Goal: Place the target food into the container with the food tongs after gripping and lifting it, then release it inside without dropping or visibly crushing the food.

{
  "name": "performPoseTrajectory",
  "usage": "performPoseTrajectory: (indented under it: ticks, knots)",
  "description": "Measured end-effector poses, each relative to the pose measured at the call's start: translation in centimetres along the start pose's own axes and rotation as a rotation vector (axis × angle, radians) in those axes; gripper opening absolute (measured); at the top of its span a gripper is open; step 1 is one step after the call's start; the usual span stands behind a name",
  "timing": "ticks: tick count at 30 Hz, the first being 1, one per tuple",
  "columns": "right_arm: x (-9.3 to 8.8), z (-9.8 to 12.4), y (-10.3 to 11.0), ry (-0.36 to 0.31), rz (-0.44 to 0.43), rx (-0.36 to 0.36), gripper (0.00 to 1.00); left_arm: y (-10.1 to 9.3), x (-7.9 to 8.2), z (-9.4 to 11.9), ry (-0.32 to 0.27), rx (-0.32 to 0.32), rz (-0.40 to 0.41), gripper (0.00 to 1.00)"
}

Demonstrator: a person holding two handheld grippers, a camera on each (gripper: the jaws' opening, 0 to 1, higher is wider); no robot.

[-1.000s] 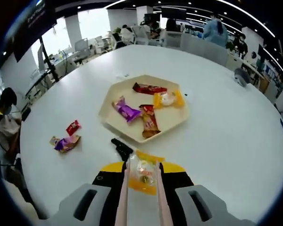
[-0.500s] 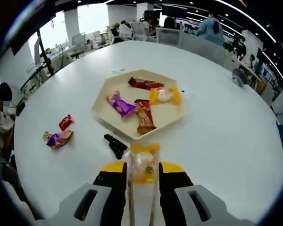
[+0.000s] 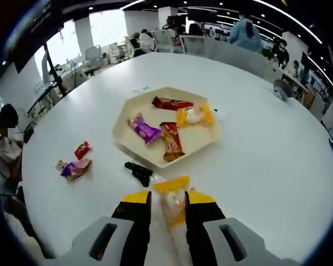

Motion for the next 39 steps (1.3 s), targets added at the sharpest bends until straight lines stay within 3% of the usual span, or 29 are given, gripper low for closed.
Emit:
performPoseTrajectory:
  ticks: [1,3,7,11,21,39]
  knots:
    - [-0.3,0.7,0.3,-0.026,0.028,0.06,0.24,0.0,0.0,0.0,-0.001,0.002,0.0,0.83]
    - [-1.1,1.5,-0.2,-0.031,0.051,0.075,0.26,0.0,0.0,0.1,-0.001,0.004,0.003,0.83]
    - [-4.5,3.5,-4.1,-0.025,-0.023,0.006,0.34,-0.6,-0.3,0.0,0.015,-0.008,0.001,0.83]
    - [-6.2,3.4,-4.6,-0.012,-0.036,-0.003,0.41,-1.5,-0.5,-0.2,0.034,-0.03,-0.009,0.83]
    - [-5.0,1.7,-3.2,-0.064,0.009,0.026,0.43,-2.5,-0.4,-0.1,0.074,-0.027,-0.017,0.83]
    - [-5.4,0.5,-3.2,-0.033,0.054,0.046,0.37,-3.8,-0.2,-1.5,0.087,-0.02,-0.004,0.83]
Point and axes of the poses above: the point that each gripper's makers call its tool centre point, and the gripper's own axes: z roughly backward along the fingers, y roughly to its left, x roughly out of its top, the point moved 2 cm from there along z, roughly backward along the fingers, and after that the axes turned 14 degrees about -z, right-handed, at the moved point
